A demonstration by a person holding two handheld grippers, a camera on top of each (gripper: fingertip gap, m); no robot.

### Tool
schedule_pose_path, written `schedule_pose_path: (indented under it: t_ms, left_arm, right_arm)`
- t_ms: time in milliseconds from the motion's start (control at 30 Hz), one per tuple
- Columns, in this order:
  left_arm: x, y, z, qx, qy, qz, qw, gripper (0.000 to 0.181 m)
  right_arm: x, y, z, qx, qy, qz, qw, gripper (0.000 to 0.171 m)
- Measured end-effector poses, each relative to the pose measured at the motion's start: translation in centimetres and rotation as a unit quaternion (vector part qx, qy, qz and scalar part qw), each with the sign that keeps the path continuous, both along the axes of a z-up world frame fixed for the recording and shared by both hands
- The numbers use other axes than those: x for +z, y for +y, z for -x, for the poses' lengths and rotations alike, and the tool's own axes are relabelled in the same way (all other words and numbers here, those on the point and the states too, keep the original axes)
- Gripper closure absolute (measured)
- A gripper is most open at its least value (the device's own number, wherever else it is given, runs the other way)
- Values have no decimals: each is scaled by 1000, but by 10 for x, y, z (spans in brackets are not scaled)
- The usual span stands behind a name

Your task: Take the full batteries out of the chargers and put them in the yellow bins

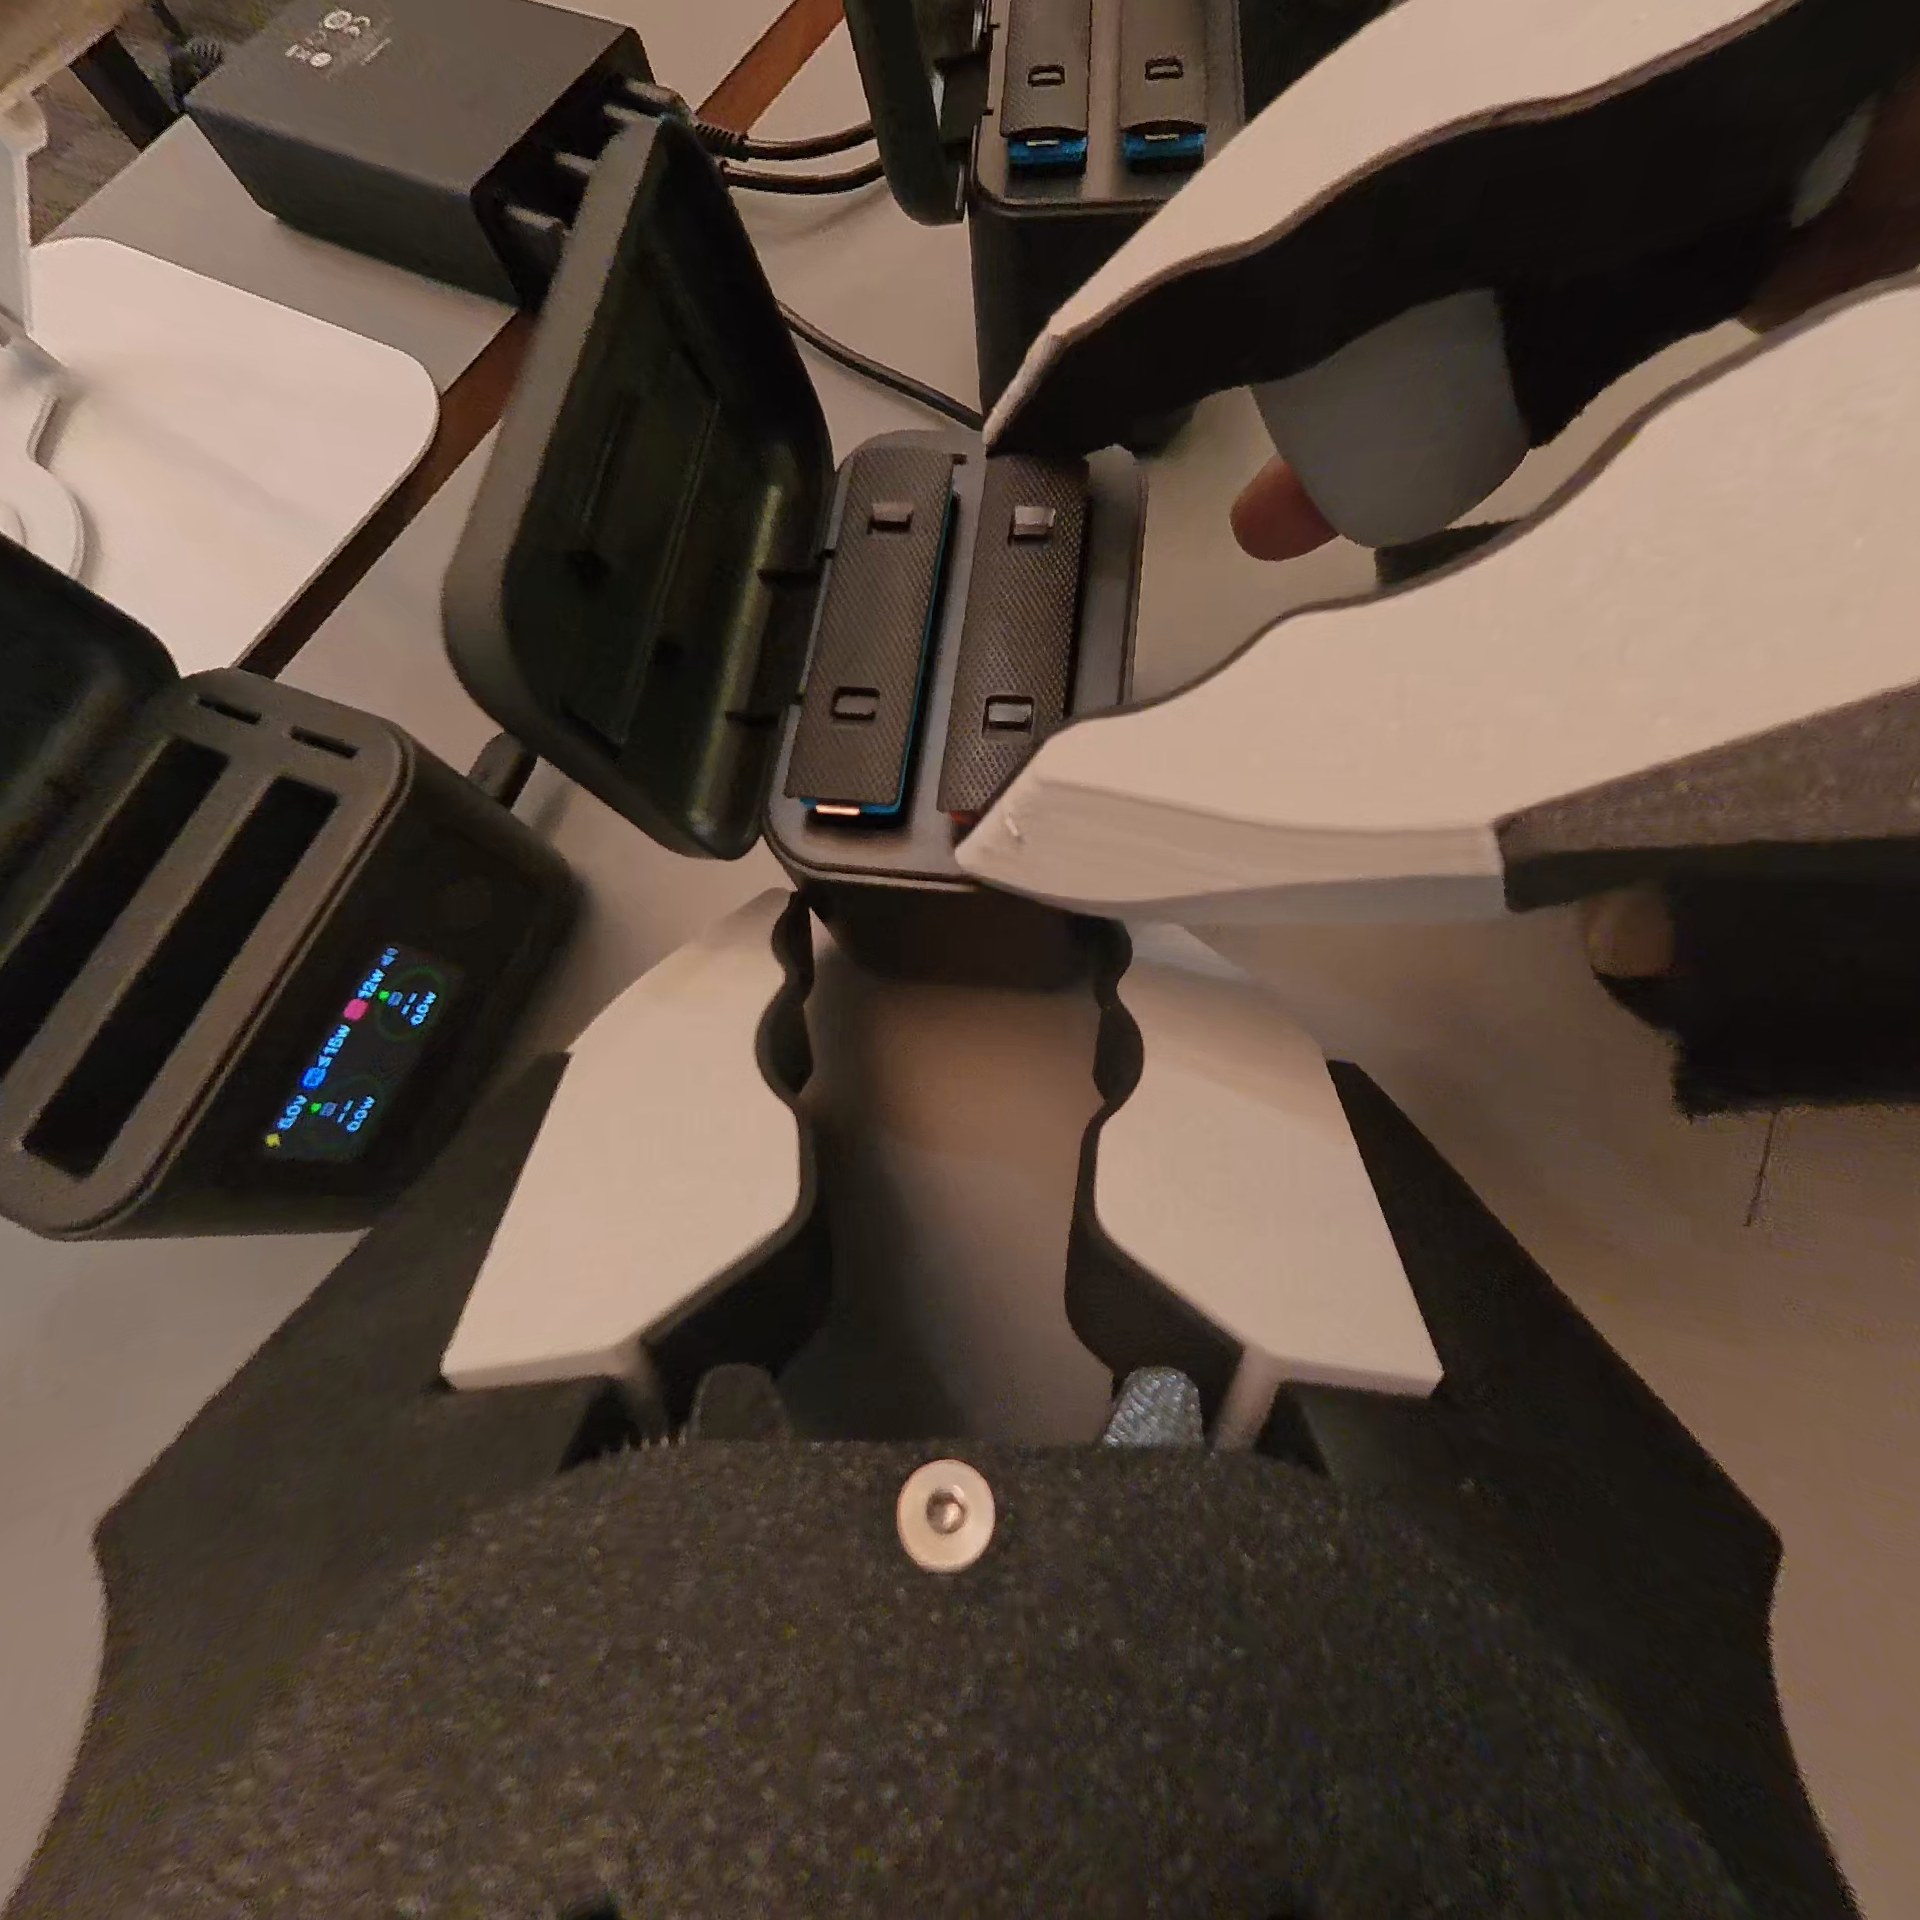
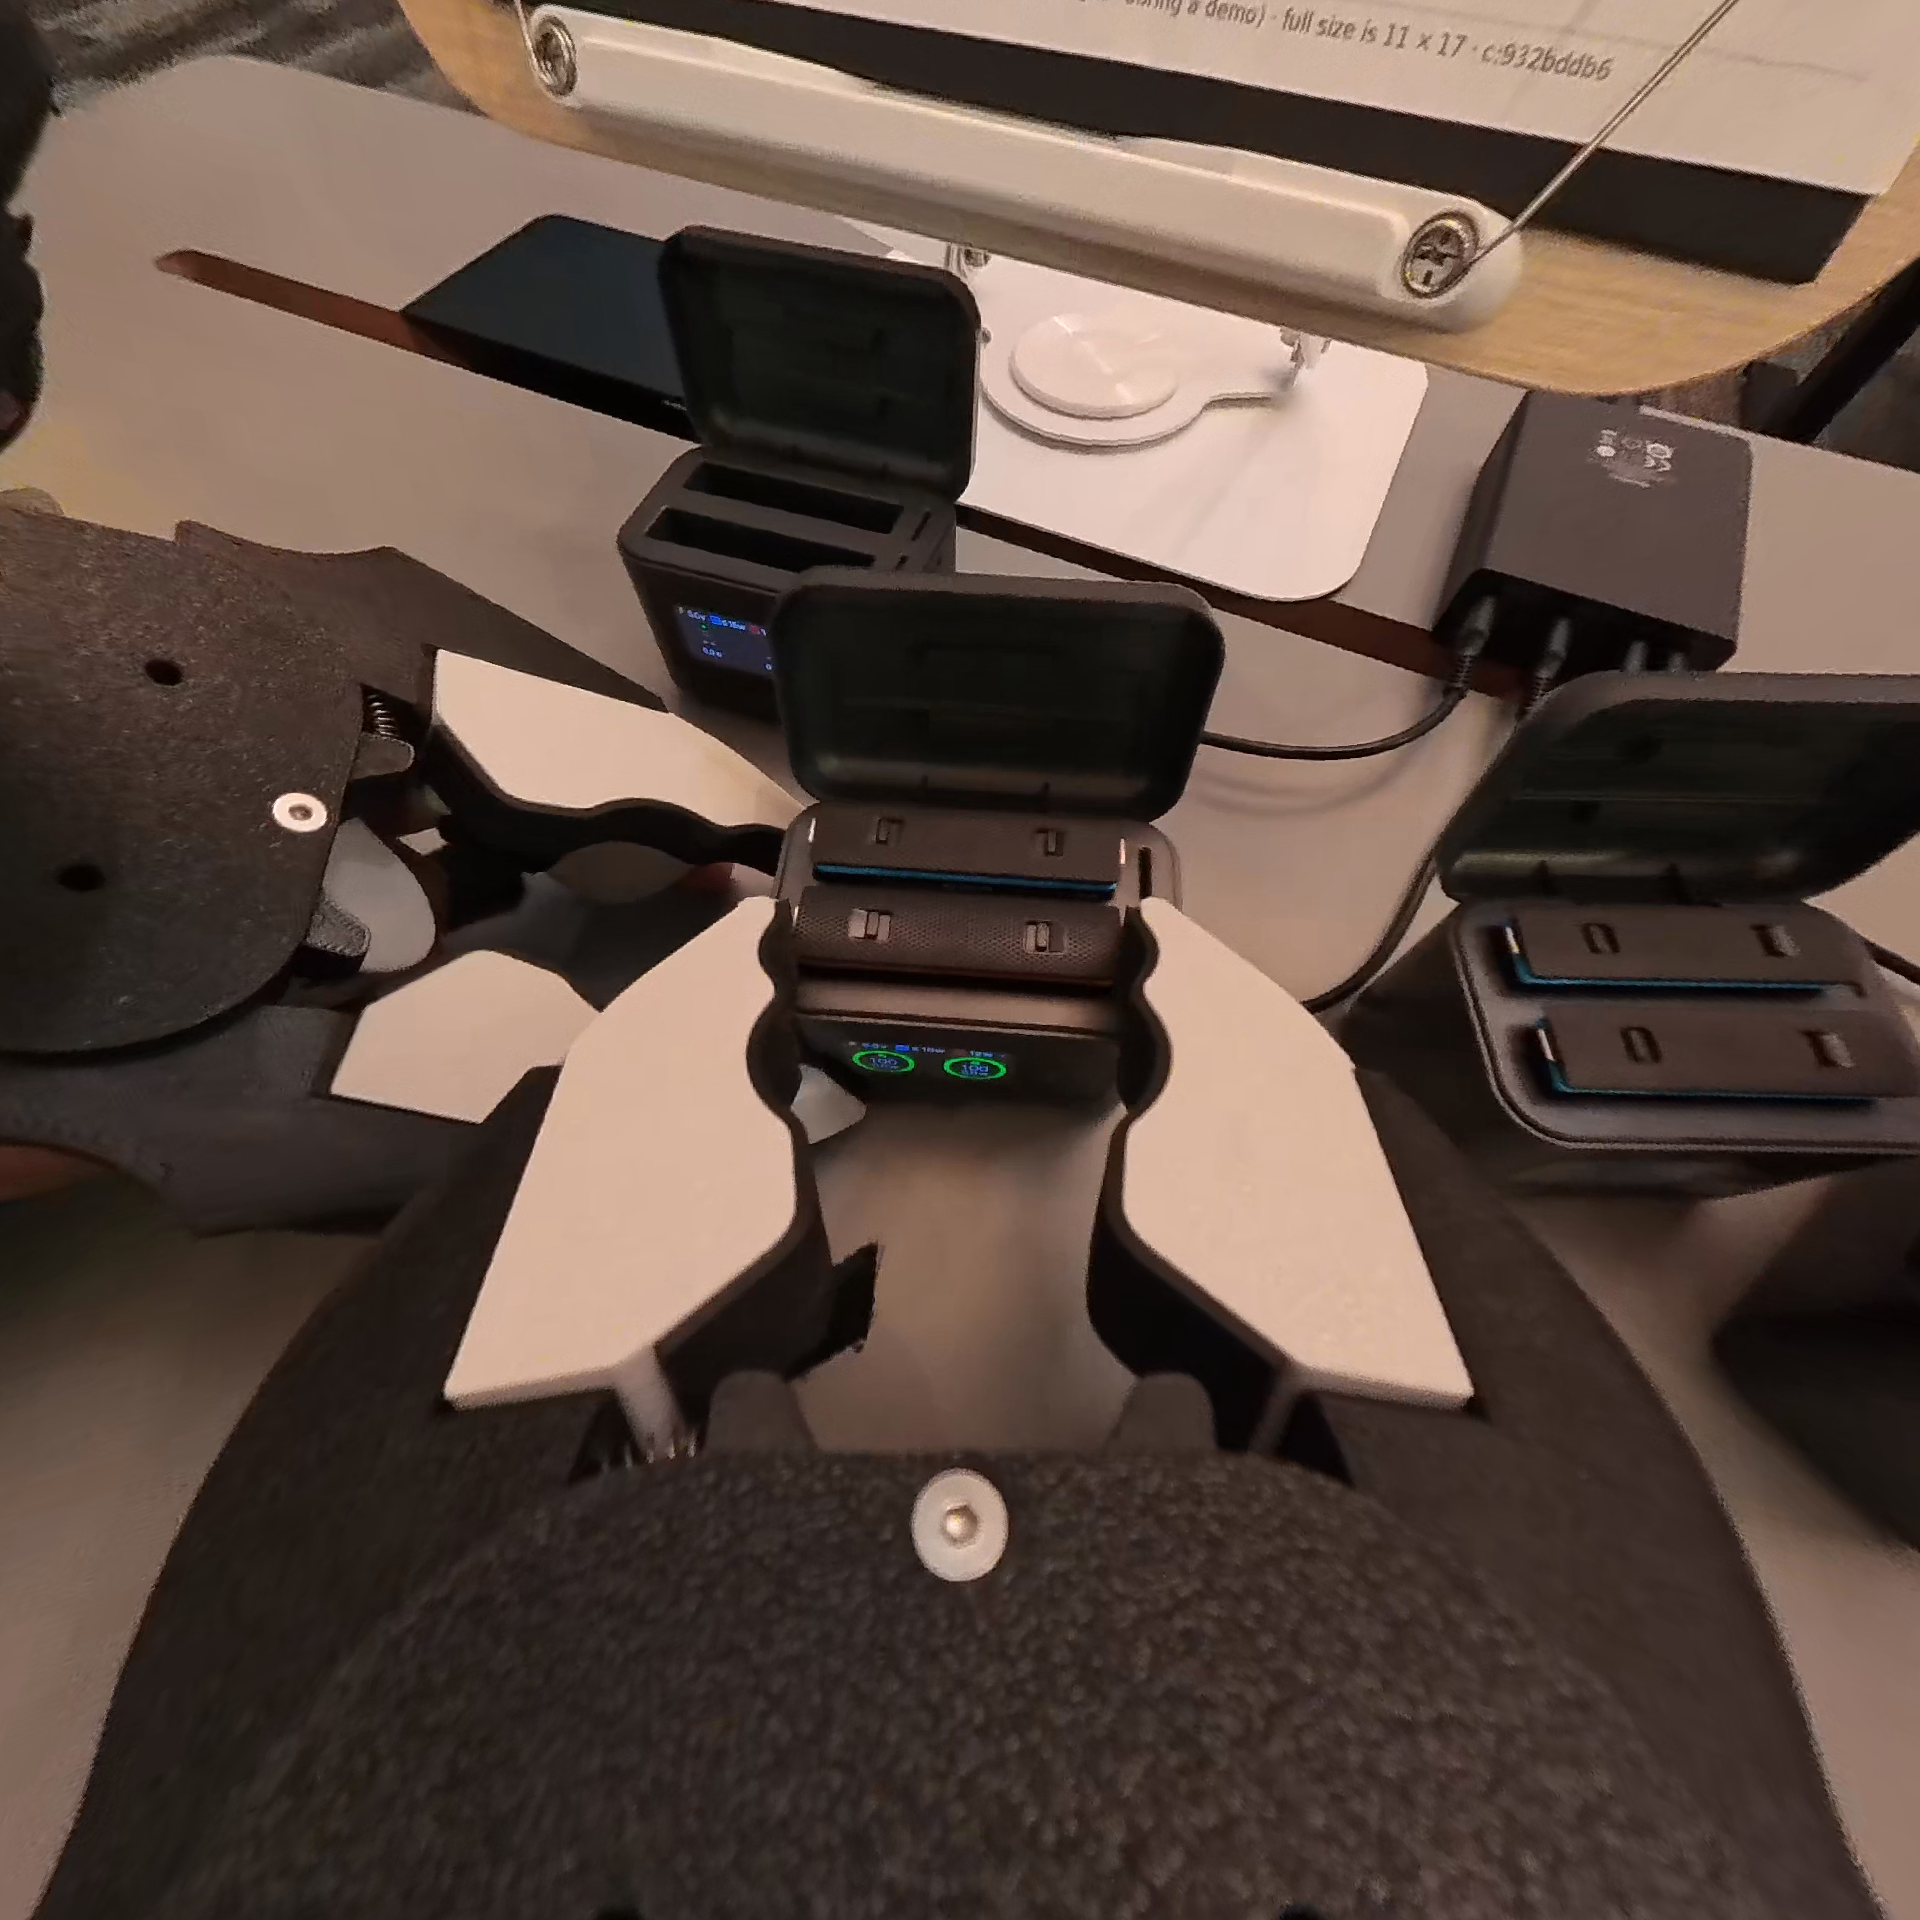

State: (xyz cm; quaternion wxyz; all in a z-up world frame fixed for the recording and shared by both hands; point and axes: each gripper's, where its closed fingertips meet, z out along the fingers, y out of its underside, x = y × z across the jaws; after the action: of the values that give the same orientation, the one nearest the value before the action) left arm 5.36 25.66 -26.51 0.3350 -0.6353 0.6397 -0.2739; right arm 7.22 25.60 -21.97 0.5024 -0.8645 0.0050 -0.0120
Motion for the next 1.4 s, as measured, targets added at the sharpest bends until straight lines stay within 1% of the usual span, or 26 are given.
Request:
schedule_pose_path:
  t_ms: [100, 233, 333, 433, 500, 600, 667, 733, 800, 867, 933, 1000, 1067, 1167, 1400]
  left_arm:
    - [3, 2, -2, 7, -9, -7, 1000, 125]
    - [4, 0, -3, 0, -13, -7, 1000, 128]
    - [4, 0, -3, 0, -12, -4, 1000, 128]
    - [4, 0, -2, 0, -13, -2, 1000, 128]
    - [4, 1, -1, 0, -13, -2, 1000, 128]
    - [4, 3, 0, 2, -14, 0, 1000, 128]
    - [4, 4, 0, 3, -14, 0, 1000, 129]
    - [4, 4, 0, 3, -13, -1, 1000, 129]
    - [4, 4, 0, 3, -13, -1, 1000, 129]
    - [4, 4, 0, 3, -13, -1, 1000, 129]
    - [4, 4, 0, 3, -14, -1, 1000, 129]
    - [4, 4, -1, 3, -14, 0, 1000, 129]
    - [4, 4, -1, 3, -14, 0, 1000, 129]
    - [4, 4, -1, 4, -14, -2, 1000, 129]
    - [4, 4, 0, 3, -14, 0, 1000, 129]
  right_arm:
    - [0, -1, 0, -3, 1, -3, 1000, 112]
    - [5, -2, 0, -1, 3, -8, 1000, 112]
    - [26, -3, -2, 3, 29, -33, 999, 112]
    - [66, -13, -13, 5, 48, -76, 996, 112]
    - [99, -26, -35, -9, 55, -107, 993, 112]
    - [144, -59, -90, -56, 39, -149, 986, 112]
    - [163, -90, -137, -100, 21, -164, 981, 112]
    - [171, -126, -186, -151, 1, -167, 974, 112]
    - [165, -161, -233, -202, -14, -157, 967, 112]
    - [148, -192, -272, -246, -17, -139, 959, 112]
    - [122, -216, -299, -278, -10, -116, 954, 112]
    - [94, -228, -313, -297, -3, -95, 950, 112]
    - [71, -232, -322, -314, -2, -86, 946, 112]
    - [49, -229, -329, -327, -5, -82, 941, 112]
    - [25, -220, -336, -333, -35, -49, 941, 112]
